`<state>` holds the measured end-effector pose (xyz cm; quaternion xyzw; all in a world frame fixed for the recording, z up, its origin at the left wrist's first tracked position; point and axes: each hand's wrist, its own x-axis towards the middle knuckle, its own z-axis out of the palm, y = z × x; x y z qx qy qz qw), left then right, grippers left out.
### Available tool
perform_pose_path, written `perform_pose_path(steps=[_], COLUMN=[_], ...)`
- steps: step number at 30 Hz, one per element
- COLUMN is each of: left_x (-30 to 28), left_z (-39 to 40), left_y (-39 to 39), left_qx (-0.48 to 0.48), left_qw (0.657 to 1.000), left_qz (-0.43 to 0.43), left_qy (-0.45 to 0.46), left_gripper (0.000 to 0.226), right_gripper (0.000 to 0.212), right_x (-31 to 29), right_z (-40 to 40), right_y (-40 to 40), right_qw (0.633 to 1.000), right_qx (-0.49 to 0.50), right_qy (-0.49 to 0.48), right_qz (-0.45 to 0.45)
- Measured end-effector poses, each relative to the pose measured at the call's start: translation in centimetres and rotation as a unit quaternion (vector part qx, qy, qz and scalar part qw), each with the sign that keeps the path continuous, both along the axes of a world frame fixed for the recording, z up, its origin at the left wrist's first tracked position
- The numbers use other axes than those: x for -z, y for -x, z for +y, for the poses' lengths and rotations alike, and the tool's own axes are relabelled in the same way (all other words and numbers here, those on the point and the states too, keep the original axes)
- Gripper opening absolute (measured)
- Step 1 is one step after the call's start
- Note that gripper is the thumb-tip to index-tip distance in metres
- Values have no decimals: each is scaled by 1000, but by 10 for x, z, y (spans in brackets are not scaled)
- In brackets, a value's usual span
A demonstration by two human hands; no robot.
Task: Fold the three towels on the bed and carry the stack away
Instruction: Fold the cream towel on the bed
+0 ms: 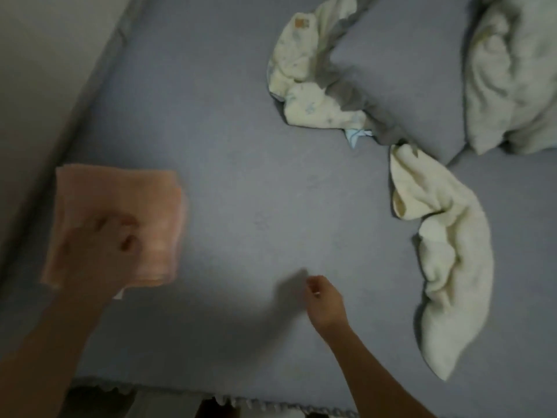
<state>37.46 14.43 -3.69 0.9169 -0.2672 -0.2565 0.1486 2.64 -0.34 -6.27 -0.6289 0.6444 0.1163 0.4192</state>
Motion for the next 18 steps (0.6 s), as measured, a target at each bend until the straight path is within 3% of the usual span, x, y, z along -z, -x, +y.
perform_pose_path(steps=[2, 6, 7, 9, 11, 15, 17, 18], left_x=[-2, -23, -24, -13, 7, 36, 47, 50], left_z=[-24, -71, -87, -120, -153, -210, -228, -235], left_y=[18, 114, 148, 217, 282, 381, 420, 437], left_qx=[13, 131, 175, 212, 247, 295, 309, 307], left_qw=[999, 979, 971, 970, 961, 949, 946, 947], left_qz=[26, -86, -82, 37, 104, 103, 94, 90], left_qy=[44, 132, 143, 114, 72, 31, 32, 36], left_gripper=[43, 38, 39, 42, 46, 45, 44, 43], right_gripper=[24, 42, 48, 64, 79, 99, 92, 79], right_x=[-6, -10, -9, -4, 4, 22, 30, 32], right_z=[-38, -96, -106, -125, -146, -183, -195, -199], right_y=[62, 182, 206, 244, 270, 311, 327, 332], right_qw=[995, 963, 952, 938, 938, 952, 965, 969], right_qx=[43, 91, 112, 141, 165, 214, 208, 195], right_qy=[77, 187, 206, 224, 214, 145, 135, 141], right_qz=[51, 173, 199, 223, 215, 164, 85, 52])
